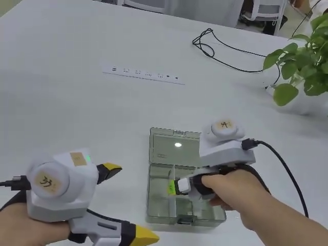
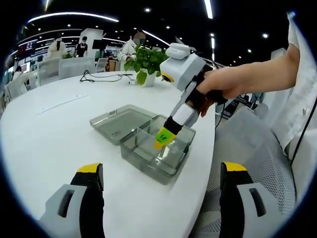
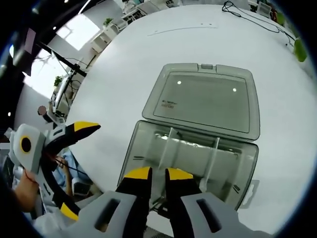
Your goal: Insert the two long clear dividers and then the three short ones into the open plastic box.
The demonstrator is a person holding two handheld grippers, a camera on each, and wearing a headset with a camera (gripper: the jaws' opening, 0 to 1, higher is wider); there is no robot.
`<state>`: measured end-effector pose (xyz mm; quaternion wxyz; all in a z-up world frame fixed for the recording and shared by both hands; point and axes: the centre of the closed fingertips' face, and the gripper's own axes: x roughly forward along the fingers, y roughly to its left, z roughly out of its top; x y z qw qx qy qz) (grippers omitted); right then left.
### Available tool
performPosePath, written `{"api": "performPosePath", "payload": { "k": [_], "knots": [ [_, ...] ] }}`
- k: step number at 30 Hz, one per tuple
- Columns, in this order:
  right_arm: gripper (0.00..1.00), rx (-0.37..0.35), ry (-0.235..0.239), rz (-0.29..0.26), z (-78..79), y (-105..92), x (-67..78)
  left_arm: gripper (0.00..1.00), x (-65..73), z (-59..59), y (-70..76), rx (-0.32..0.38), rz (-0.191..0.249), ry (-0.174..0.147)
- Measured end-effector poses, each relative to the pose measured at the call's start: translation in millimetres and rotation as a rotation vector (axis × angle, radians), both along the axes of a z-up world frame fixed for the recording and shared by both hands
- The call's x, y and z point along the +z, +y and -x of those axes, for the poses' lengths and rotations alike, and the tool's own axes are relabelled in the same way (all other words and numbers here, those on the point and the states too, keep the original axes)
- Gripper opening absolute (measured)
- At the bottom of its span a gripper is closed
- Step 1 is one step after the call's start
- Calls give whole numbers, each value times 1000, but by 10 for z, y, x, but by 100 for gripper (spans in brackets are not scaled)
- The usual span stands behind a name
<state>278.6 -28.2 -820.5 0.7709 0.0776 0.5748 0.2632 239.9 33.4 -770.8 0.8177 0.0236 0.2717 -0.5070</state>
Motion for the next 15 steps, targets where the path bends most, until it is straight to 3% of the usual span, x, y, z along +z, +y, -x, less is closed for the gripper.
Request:
{"api": "performPosePath", "payload": {
  "k": [4, 15],
  "knots": [
    [15, -7, -1, -43, 16, 8, 61, 100, 22, 11, 8, 4, -11, -3],
    [23, 0, -67, -136, -8, -18, 319, 100, 114, 32, 8, 19, -30, -17]
  ]
}}
